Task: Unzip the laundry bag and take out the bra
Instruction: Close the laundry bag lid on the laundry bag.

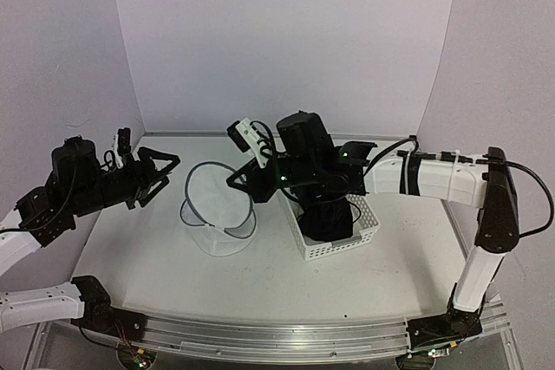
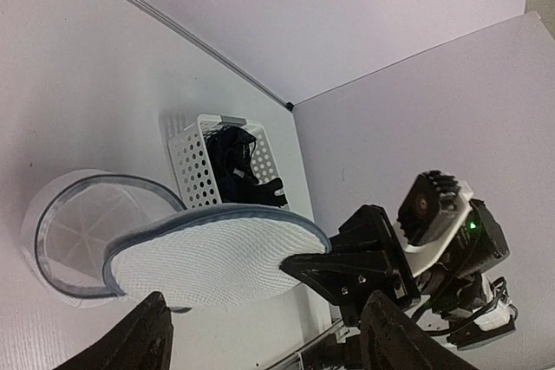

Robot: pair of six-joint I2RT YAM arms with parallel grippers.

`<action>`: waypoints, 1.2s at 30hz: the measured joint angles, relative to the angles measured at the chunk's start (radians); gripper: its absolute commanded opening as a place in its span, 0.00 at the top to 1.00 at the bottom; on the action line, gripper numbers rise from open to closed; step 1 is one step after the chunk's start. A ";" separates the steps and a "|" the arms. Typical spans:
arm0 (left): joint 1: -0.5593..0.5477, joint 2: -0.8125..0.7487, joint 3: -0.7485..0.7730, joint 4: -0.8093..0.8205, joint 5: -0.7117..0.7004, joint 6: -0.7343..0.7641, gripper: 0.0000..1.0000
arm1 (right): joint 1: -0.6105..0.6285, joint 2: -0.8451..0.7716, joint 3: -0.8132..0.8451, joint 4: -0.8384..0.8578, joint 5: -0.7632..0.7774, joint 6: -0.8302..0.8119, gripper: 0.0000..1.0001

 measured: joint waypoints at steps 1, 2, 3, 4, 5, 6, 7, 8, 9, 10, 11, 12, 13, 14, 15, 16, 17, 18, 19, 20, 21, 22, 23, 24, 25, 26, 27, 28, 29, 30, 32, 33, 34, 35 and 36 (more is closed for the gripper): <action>0.000 0.002 0.000 -0.002 0.000 0.008 0.25 | -0.008 0.018 0.008 -0.008 -0.030 0.036 1.00; 0.000 0.004 0.000 -0.003 0.000 0.016 0.25 | -0.017 0.035 0.016 -0.013 -0.059 0.073 1.00; 0.000 0.006 0.000 -0.004 0.000 0.022 0.25 | -0.025 0.054 0.024 -0.018 -0.087 0.108 1.00; 0.000 0.009 0.000 -0.005 0.000 0.027 0.25 | -0.034 0.072 0.032 -0.022 -0.113 0.141 1.00; 0.000 0.015 0.000 -0.008 0.000 0.034 0.25 | -0.040 0.086 0.039 -0.026 -0.133 0.167 1.00; 0.000 0.020 0.000 -0.010 0.000 0.041 0.25 | -0.049 0.105 0.051 -0.030 -0.161 0.200 1.00; 0.000 0.027 0.000 -0.010 0.000 0.046 0.25 | -0.057 0.126 0.065 -0.032 -0.189 0.232 1.00; 0.000 0.034 0.000 -0.010 0.001 0.050 0.25 | -0.065 0.146 0.079 -0.033 -0.215 0.261 1.00; 0.000 0.040 0.000 -0.011 0.002 0.054 0.25 | -0.073 0.163 0.090 -0.034 -0.241 0.290 1.00; 0.000 0.044 0.000 -0.011 0.003 0.057 0.25 | -0.081 0.180 0.099 -0.034 -0.266 0.316 1.00; 0.000 0.049 0.000 -0.014 0.003 0.063 0.25 | -0.087 0.192 0.106 -0.035 -0.282 0.337 1.00; 0.000 0.053 0.000 -0.018 0.004 0.068 0.25 | -0.095 0.207 0.113 -0.036 -0.304 0.361 1.00; 0.000 0.055 0.000 -0.020 0.005 0.070 0.25 | -0.103 0.221 0.119 -0.036 -0.325 0.385 1.00; 0.000 0.058 0.000 -0.020 0.007 0.072 0.25 | -0.112 0.237 0.124 -0.036 -0.344 0.409 0.98; 0.000 0.061 0.000 -0.021 0.009 0.074 0.25 | -0.119 0.248 0.127 -0.036 -0.357 0.426 0.96; 0.000 0.064 0.000 -0.021 0.010 0.074 0.25 | -0.126 0.261 0.132 -0.037 -0.370 0.446 0.94; 0.000 0.068 0.000 -0.021 0.011 0.075 0.25 | -0.134 0.275 0.138 -0.038 -0.381 0.464 0.91; 0.000 0.071 0.000 -0.021 0.011 0.076 0.25 | -0.142 0.288 0.144 -0.038 -0.389 0.481 0.88; 0.000 0.077 0.000 -0.022 0.013 0.078 0.25 | -0.149 0.304 0.154 -0.041 -0.399 0.499 0.85; 0.000 0.082 0.000 -0.022 0.016 0.080 0.25 | -0.155 0.320 0.166 -0.041 -0.407 0.513 0.83; 0.000 0.090 0.001 -0.023 0.019 0.084 0.25 | -0.161 0.334 0.177 -0.042 -0.411 0.526 0.79; 0.000 0.096 0.001 -0.023 0.021 0.090 0.25 | -0.166 0.346 0.186 -0.043 -0.415 0.537 0.75; 0.000 0.103 0.002 -0.025 0.024 0.096 0.25 | -0.170 0.355 0.192 -0.043 -0.418 0.546 0.71; 0.000 0.111 0.004 -0.025 0.027 0.100 0.25 | -0.175 0.363 0.199 -0.044 -0.419 0.554 0.69; 0.000 0.117 0.004 -0.024 0.027 0.102 0.25 | -0.180 0.370 0.204 -0.045 -0.420 0.562 0.68; 0.000 0.122 0.004 -0.025 0.027 0.106 0.25 | -0.185 0.375 0.210 -0.045 -0.420 0.568 0.67; 0.000 0.127 0.004 -0.025 0.027 0.109 0.25 | -0.188 0.378 0.214 -0.045 -0.420 0.573 0.66; 0.000 0.132 0.004 -0.025 0.027 0.117 0.25 | -0.192 0.379 0.216 -0.046 -0.419 0.576 0.65; 0.000 0.136 0.004 -0.025 0.027 0.123 0.25 | -0.195 0.379 0.216 -0.046 -0.419 0.578 0.64; 0.000 0.141 0.004 -0.025 0.027 0.127 0.25 | -0.197 0.379 0.217 -0.045 -0.418 0.578 0.64; 0.000 0.153 0.004 -0.025 0.027 0.138 0.25 | -0.202 0.379 0.217 -0.046 -0.412 0.577 0.63; 0.000 0.158 0.004 -0.025 0.026 0.144 0.25 | -0.204 0.379 0.216 -0.045 -0.405 0.574 0.62; 0.000 0.165 0.004 -0.024 0.026 0.150 0.26 | -0.206 0.379 0.215 -0.046 -0.401 0.572 0.62; 0.000 0.176 0.005 -0.024 0.026 0.154 0.26 | -0.207 0.375 0.206 -0.042 -0.391 0.564 0.62; 0.000 0.190 0.006 -0.024 0.027 0.161 0.26 | -0.207 0.365 0.188 -0.045 -0.381 0.554 0.61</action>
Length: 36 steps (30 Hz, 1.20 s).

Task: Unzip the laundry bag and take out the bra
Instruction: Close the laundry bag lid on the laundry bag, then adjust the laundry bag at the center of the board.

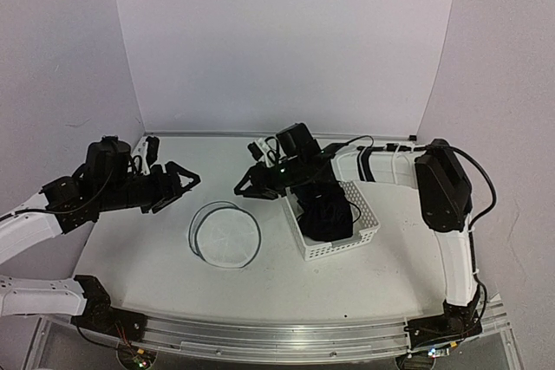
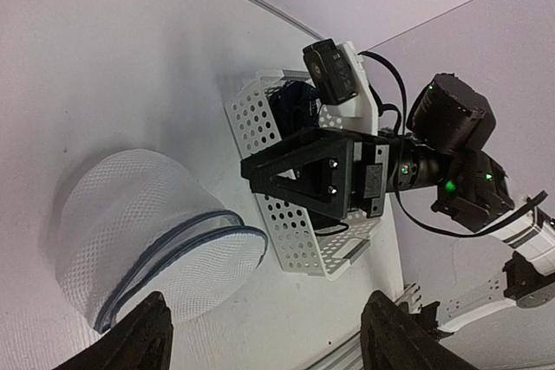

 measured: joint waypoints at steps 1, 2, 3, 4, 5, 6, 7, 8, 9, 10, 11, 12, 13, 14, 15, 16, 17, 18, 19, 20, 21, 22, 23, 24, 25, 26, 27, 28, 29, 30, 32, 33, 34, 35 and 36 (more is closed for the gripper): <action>0.000 0.017 0.005 -0.002 0.001 0.009 0.27 | -0.001 -0.010 -0.014 -0.003 0.006 -0.008 0.61; 0.000 0.037 0.011 -0.002 0.003 0.016 0.27 | -0.002 -0.027 -0.037 -0.008 0.014 -0.021 0.61; 0.000 0.054 0.016 0.000 0.005 0.022 0.27 | -0.002 -0.042 -0.053 -0.011 0.019 -0.032 0.60; 0.000 0.074 0.023 0.000 0.008 0.030 0.28 | -0.002 -0.064 -0.077 -0.012 0.025 -0.047 0.60; 0.000 0.095 0.028 0.001 0.011 0.039 0.28 | -0.001 -0.087 -0.097 -0.016 0.028 -0.060 0.60; 0.000 0.113 0.031 0.001 0.012 0.047 0.28 | -0.001 -0.117 -0.122 -0.015 0.029 -0.075 0.60; 0.000 0.129 0.031 0.000 0.012 0.053 0.29 | 0.001 -0.148 -0.143 -0.014 0.029 -0.091 0.60; 0.000 0.144 0.031 -0.001 0.012 0.063 0.31 | 0.004 -0.181 -0.162 -0.014 0.028 -0.110 0.60; 0.000 0.159 0.031 -0.001 0.011 0.071 0.32 | 0.008 -0.213 -0.178 -0.012 0.028 -0.128 0.60; 0.000 0.172 0.031 -0.001 0.010 0.079 0.33 | 0.014 -0.243 -0.192 -0.006 0.028 -0.146 0.61; 0.000 0.181 0.032 -0.002 0.007 0.088 0.35 | 0.022 -0.266 -0.203 -0.002 0.028 -0.163 0.62; 0.000 0.194 0.038 -0.007 -0.001 0.100 0.41 | 0.033 -0.292 -0.218 0.005 0.028 -0.180 0.63; 0.002 0.210 0.048 -0.016 -0.010 0.114 0.47 | 0.047 -0.314 -0.232 0.016 0.028 -0.196 0.65; 0.006 0.227 0.063 -0.026 -0.019 0.126 0.53 | 0.063 -0.330 -0.246 0.027 0.029 -0.209 0.67; 0.015 0.243 0.079 -0.030 -0.024 0.142 0.59 | 0.080 -0.341 -0.262 0.046 0.029 -0.220 0.70; 0.029 0.258 0.094 -0.030 -0.026 0.154 0.63 | 0.096 -0.348 -0.278 0.062 0.032 -0.226 0.73; 0.048 0.272 0.108 -0.029 -0.027 0.169 0.68 | 0.111 -0.348 -0.292 0.076 0.037 -0.233 0.76; 0.067 0.285 0.119 -0.028 -0.028 0.180 0.70 | 0.126 -0.346 -0.304 0.086 0.045 -0.237 0.78; 0.083 0.299 0.130 -0.029 -0.031 0.194 0.73 | 0.140 -0.340 -0.314 0.096 0.056 -0.239 0.81; 0.097 0.314 0.141 -0.029 -0.034 0.206 0.76 | 0.152 -0.333 -0.321 0.108 0.067 -0.241 0.84; 0.108 0.332 0.152 -0.028 -0.036 0.219 0.81 | 0.162 -0.324 -0.325 0.118 0.085 -0.244 0.86; 0.113 0.347 0.162 -0.028 -0.037 0.227 0.86 | 0.168 -0.317 -0.326 0.126 0.100 -0.247 0.88; 0.118 0.369 0.173 -0.027 -0.034 0.242 0.90 | 0.173 -0.307 -0.327 0.135 0.116 -0.246 0.92; 0.125 0.396 0.185 -0.025 -0.026 0.259 0.94 | 0.176 -0.298 -0.328 0.148 0.130 -0.245 0.93; 0.131 0.421 0.193 -0.022 -0.019 0.269 0.97 | 0.179 -0.289 -0.328 0.161 0.144 -0.244 0.95; 0.135 0.442 0.196 -0.017 -0.008 0.274 1.00 | 0.180 -0.281 -0.329 0.174 0.156 -0.243 0.97; 0.144 0.475 0.203 -0.016 0.008 0.290 1.00 | 0.182 -0.270 -0.329 0.186 0.172 -0.240 0.98; 0.150 0.499 0.206 -0.014 0.019 0.296 1.00 | 0.183 -0.262 -0.329 0.193 0.185 -0.241 1.00; 0.158 0.527 0.209 -0.008 0.030 0.306 1.00 | 0.187 -0.253 -0.330 0.202 0.201 -0.241 1.00; 0.165 0.555 0.212 -0.002 0.044 0.314 1.00 | 0.188 -0.245 -0.330 0.210 0.217 -0.240 1.00; 0.177 0.605 0.220 0.007 0.066 0.329 1.00 | 0.192 -0.229 -0.334 0.230 0.247 -0.235 1.00; 0.185 0.629 0.227 0.012 0.080 0.333 1.00 | 0.195 -0.222 -0.338 0.240 0.262 -0.232 1.00; 0.191 0.652 0.232 0.018 0.092 0.338 1.00 | 0.197 -0.218 -0.342 0.248 0.273 -0.229 1.00; 0.197 0.673 0.239 0.026 0.105 0.343 1.00 | 0.200 -0.212 -0.348 0.259 0.284 -0.225 1.00; 0.204 0.694 0.244 0.035 0.117 0.350 1.00 | 0.204 -0.207 -0.352 0.271 0.297 -0.221 1.00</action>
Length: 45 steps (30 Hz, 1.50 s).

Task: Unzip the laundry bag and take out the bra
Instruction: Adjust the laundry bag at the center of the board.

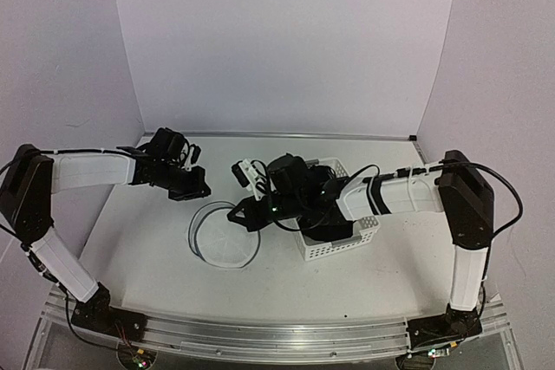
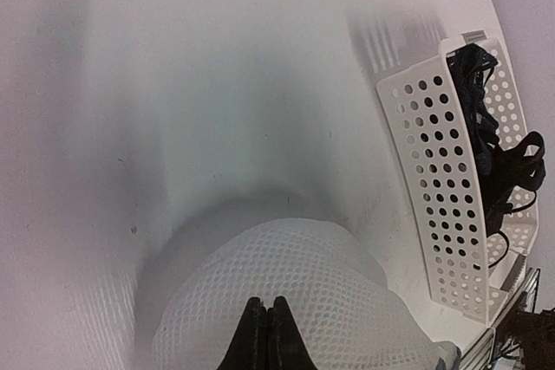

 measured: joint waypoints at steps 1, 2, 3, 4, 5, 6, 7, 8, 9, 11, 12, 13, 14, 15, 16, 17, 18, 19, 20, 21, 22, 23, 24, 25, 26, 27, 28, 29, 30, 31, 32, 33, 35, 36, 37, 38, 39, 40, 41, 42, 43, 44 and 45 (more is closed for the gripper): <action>0.005 0.019 0.006 0.008 0.013 0.005 1.00 | 0.002 0.007 -0.002 0.012 0.009 0.003 1.00; 0.009 0.037 0.012 0.015 0.021 0.008 1.00 | 0.005 0.016 -0.002 0.025 0.019 0.007 1.00; 0.013 0.057 0.018 0.024 0.032 0.013 1.00 | 0.007 0.024 -0.002 0.037 0.026 0.011 1.00; 0.015 0.076 0.023 0.028 0.043 0.018 1.00 | 0.007 0.032 -0.002 0.043 0.031 0.013 1.00; 0.018 0.095 0.026 0.033 0.053 0.023 1.00 | 0.009 0.043 -0.002 0.056 0.039 0.018 1.00; 0.020 0.114 0.028 0.038 0.063 0.029 1.00 | 0.010 0.051 -0.002 0.064 0.044 0.020 1.00; 0.020 0.131 0.029 0.043 0.071 0.032 1.00 | 0.011 0.063 -0.002 0.072 0.051 0.026 1.00; 0.020 0.145 0.029 0.044 0.078 0.034 1.00 | 0.011 0.071 -0.002 0.076 0.056 0.028 1.00; 0.020 0.154 0.029 0.044 0.085 0.035 1.00 | 0.011 0.080 -0.002 0.081 0.064 0.030 1.00; 0.020 0.172 0.029 0.044 0.103 0.041 1.00 | 0.011 0.095 0.000 0.087 0.080 0.033 1.00; 0.020 0.175 0.028 0.045 0.109 0.042 1.00 | 0.011 0.102 0.002 0.090 0.090 0.033 1.00; 0.020 0.177 0.027 0.045 0.117 0.046 1.00 | 0.011 0.109 0.007 0.092 0.099 0.033 1.00; 0.020 0.177 0.027 0.047 0.124 0.049 1.00 | 0.011 0.117 0.015 0.092 0.106 0.033 1.00; 0.020 0.177 0.024 0.052 0.131 0.052 1.00 | 0.011 0.126 0.026 0.092 0.113 0.032 1.00; 0.020 0.177 0.018 0.060 0.140 0.055 1.00 | 0.011 0.137 0.040 0.093 0.121 0.032 1.00; 0.020 0.177 0.010 0.068 0.149 0.056 1.00 | 0.011 0.146 0.054 0.095 0.127 0.032 1.00; 0.020 0.177 0.001 0.073 0.155 0.056 1.00 | 0.011 0.157 0.071 0.100 0.135 0.031 1.00; 0.020 0.177 -0.012 0.081 0.162 0.056 1.00 | 0.011 0.166 0.083 0.105 0.141 0.031 1.00; 0.020 0.177 -0.027 0.089 0.171 0.056 1.00 | 0.011 0.174 0.094 0.109 0.151 0.031 1.00; 0.020 0.177 -0.044 0.096 0.176 0.056 1.00 | 0.011 0.180 0.102 0.113 0.158 0.031 1.00; 0.020 0.177 -0.060 0.098 0.182 0.056 1.00 | 0.011 0.185 0.109 0.116 0.166 0.031 1.00; 0.020 0.177 -0.076 0.099 0.186 0.056 1.00 | 0.011 0.191 0.115 0.117 0.173 0.031 1.00; 0.020 0.177 -0.091 0.102 0.192 0.055 1.00 | 0.011 0.196 0.122 0.117 0.179 0.032 1.00; 0.020 0.177 -0.102 0.105 0.195 0.055 1.00 | 0.011 0.203 0.130 0.121 0.184 0.033 1.00; 0.020 0.177 -0.114 0.107 0.200 0.055 1.00 | 0.011 0.211 0.138 0.121 0.189 0.034 1.00; 0.020 0.177 -0.127 0.112 0.203 0.055 1.00 | 0.010 0.218 0.146 0.123 0.193 0.037 1.00; 0.020 0.176 -0.138 0.115 0.208 0.054 1.00 | 0.010 0.225 0.151 0.123 0.199 0.039 1.00; 0.020 0.176 -0.145 0.116 0.211 0.052 1.00 | 0.010 0.233 0.158 0.125 0.205 0.042 1.00; 0.020 0.175 -0.156 0.125 0.217 0.050 1.00 | 0.008 0.243 0.164 0.126 0.209 0.045 1.00; 0.020 0.172 -0.164 0.131 0.224 0.048 1.00 | 0.006 0.254 0.172 0.126 0.213 0.049 1.00; 0.019 0.169 -0.172 0.137 0.229 0.045 1.00 | 0.006 0.262 0.175 0.127 0.215 0.052 1.00; 0.018 0.164 -0.183 0.148 0.234 0.040 1.00 | 0.005 0.271 0.179 0.126 0.218 0.055 1.00; 0.014 0.153 -0.203 0.161 0.240 0.031 1.00 | 0.005 0.284 0.184 0.122 0.222 0.059 1.00; 0.010 0.148 -0.212 0.166 0.242 0.028 1.00 | 0.005 0.291 0.186 0.122 0.223 0.061 1.00; 0.005 0.143 -0.221 0.171 0.243 0.024 1.00 | 0.005 0.297 0.188 0.122 0.223 0.063 1.00; 0.000 0.137 -0.229 0.177 0.242 0.021 1.00 | 0.005 0.303 0.191 0.122 0.223 0.066 1.00; -0.003 0.130 -0.237 0.180 0.241 0.017 1.00 | 0.005 0.310 0.192 0.122 0.222 0.068 1.00; -0.006 0.124 -0.244 0.183 0.240 0.011 1.00 | 0.005 0.315 0.193 0.122 0.222 0.071 1.00; -0.009 0.115 -0.253 0.185 0.235 0.003 1.00 | 0.005 0.322 0.193 0.123 0.221 0.073 1.00; -0.011 0.104 -0.262 0.187 0.229 -0.002 1.00 | 0.005 0.328 0.193 0.122 0.220 0.075 1.00; -0.012 0.093 -0.272 0.187 0.220 -0.008 1.00 | 0.005 0.333 0.193 0.122 0.219 0.078 1.00; -0.012 0.082 -0.281 0.189 0.208 -0.019 1.00 | 0.005 0.339 0.193 0.119 0.217 0.080 1.00; -0.012 0.071 -0.286 0.190 0.196 -0.025 1.00 | 0.005 0.344 0.193 0.120 0.216 0.082 1.00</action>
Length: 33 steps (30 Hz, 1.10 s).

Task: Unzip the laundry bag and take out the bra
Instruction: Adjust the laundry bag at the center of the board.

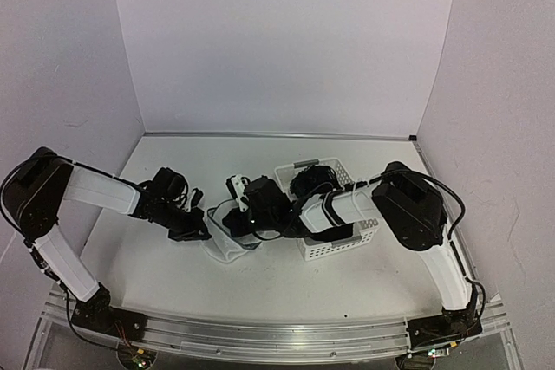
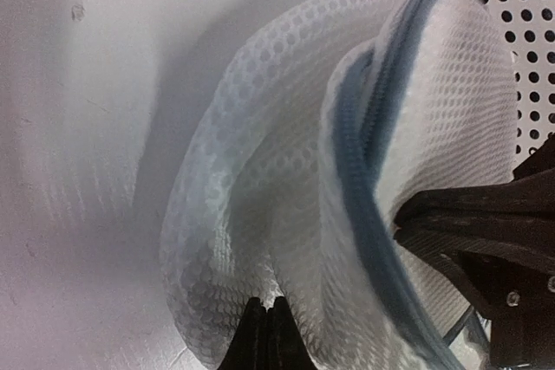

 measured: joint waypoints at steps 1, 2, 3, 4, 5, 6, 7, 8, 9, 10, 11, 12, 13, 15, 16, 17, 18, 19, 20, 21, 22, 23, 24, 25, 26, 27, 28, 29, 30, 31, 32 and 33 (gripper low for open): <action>0.000 -0.008 -0.002 -0.001 -0.009 -0.005 1.00 | 0.000 0.003 0.000 -0.001 -0.002 0.000 1.00; 0.000 -0.023 -0.005 0.001 -0.025 -0.013 1.00 | 0.000 0.007 0.000 -0.004 -0.004 0.001 1.00; 0.000 -0.033 -0.006 0.000 -0.033 -0.018 1.00 | 0.000 0.009 0.000 -0.010 -0.007 0.003 1.00; 0.000 -0.047 -0.007 0.000 -0.046 -0.024 1.00 | 0.000 0.009 0.000 -0.012 -0.008 0.003 1.00; 0.000 -0.060 -0.007 0.000 -0.056 -0.027 1.00 | 0.000 0.009 -0.001 -0.014 -0.009 0.003 1.00; 0.000 -0.072 -0.007 0.000 -0.069 -0.030 1.00 | 0.000 0.009 -0.003 -0.015 -0.008 0.003 1.00; 0.000 -0.085 -0.008 -0.001 -0.080 -0.032 1.00 | 0.000 0.009 -0.007 -0.015 -0.008 0.003 1.00; 0.000 -0.098 -0.008 -0.004 -0.092 -0.034 1.00 | 0.000 0.009 -0.013 -0.016 -0.006 0.003 1.00; 0.000 -0.113 -0.008 -0.010 -0.105 -0.034 1.00 | 0.000 0.009 -0.020 -0.019 -0.004 0.002 1.00; 0.000 -0.127 -0.008 -0.018 -0.113 -0.034 1.00 | 0.001 0.009 -0.027 -0.024 0.000 0.001 1.00; 0.000 -0.145 -0.008 -0.027 -0.129 -0.034 1.00 | 0.002 0.009 -0.034 -0.029 0.005 -0.001 1.00; 0.000 -0.163 -0.007 -0.036 -0.138 -0.034 1.00 | 0.004 0.009 -0.040 -0.033 0.010 -0.003 1.00; 0.000 -0.183 -0.007 -0.046 -0.151 -0.034 1.00 | 0.006 0.010 -0.044 -0.036 0.016 -0.005 1.00; 0.000 -0.224 -0.002 -0.065 -0.157 -0.034 1.00 | 0.014 0.012 -0.045 -0.038 0.031 -0.012 1.00; 0.000 -0.240 0.003 -0.071 -0.154 -0.034 1.00 | 0.018 0.013 -0.045 -0.038 0.040 -0.014 1.00; 0.000 -0.253 0.010 -0.071 -0.146 -0.034 1.00 | 0.022 0.013 -0.045 -0.038 0.046 -0.017 1.00; 0.000 -0.260 0.019 -0.068 -0.130 -0.033 1.00 | 0.026 0.013 -0.045 -0.038 0.053 -0.020 1.00; 0.000 -0.261 0.026 -0.064 -0.114 -0.033 1.00 | 0.030 0.014 -0.045 -0.037 0.058 -0.022 1.00; 0.000 -0.261 0.029 -0.048 -0.084 -0.034 1.00 | 0.034 0.015 -0.045 -0.037 0.064 -0.023 1.00; 0.000 -0.259 0.030 -0.032 -0.055 -0.038 1.00 | 0.036 0.016 -0.046 -0.037 0.067 -0.024 1.00; -0.002 -0.254 0.030 -0.015 -0.023 -0.046 1.00 | 0.039 0.016 -0.046 -0.037 0.070 -0.024 1.00; -0.006 -0.246 0.030 0.003 0.006 -0.051 1.00 | 0.040 0.016 -0.047 -0.036 0.073 -0.024 1.00; -0.012 -0.235 0.030 0.020 0.030 -0.054 1.00 | 0.042 0.016 -0.049 -0.033 0.074 -0.024 1.00; -0.021 -0.221 0.030 0.032 0.050 -0.056 1.00 | 0.042 0.016 -0.051 -0.030 0.076 -0.024 1.00; -0.031 -0.205 0.030 0.045 0.067 -0.058 1.00 | 0.042 0.016 -0.054 -0.026 0.077 -0.024 1.00; -0.041 -0.188 0.030 0.058 0.083 -0.060 1.00 | 0.042 0.016 -0.057 -0.021 0.078 -0.024 1.00; -0.050 -0.171 0.030 0.071 0.095 -0.060 1.00 | 0.042 0.016 -0.059 -0.018 0.080 -0.024 1.00; -0.056 -0.158 0.030 0.079 0.105 -0.061 1.00 | 0.042 0.016 -0.062 -0.014 0.080 -0.024 1.00; -0.065 -0.141 0.030 0.087 0.112 -0.062 1.00 | 0.042 0.016 -0.063 -0.011 0.082 -0.024 1.00; -0.071 -0.126 0.030 0.093 0.117 -0.063 1.00 | 0.042 0.016 -0.064 -0.009 0.082 -0.024 1.00; -0.074 -0.112 0.029 0.098 0.117 -0.067 1.00 | 0.042 0.016 -0.066 -0.006 0.084 -0.024 1.00; -0.076 -0.101 0.027 0.103 0.117 -0.069 1.00 | 0.043 0.016 -0.068 -0.002 0.086 -0.024 1.00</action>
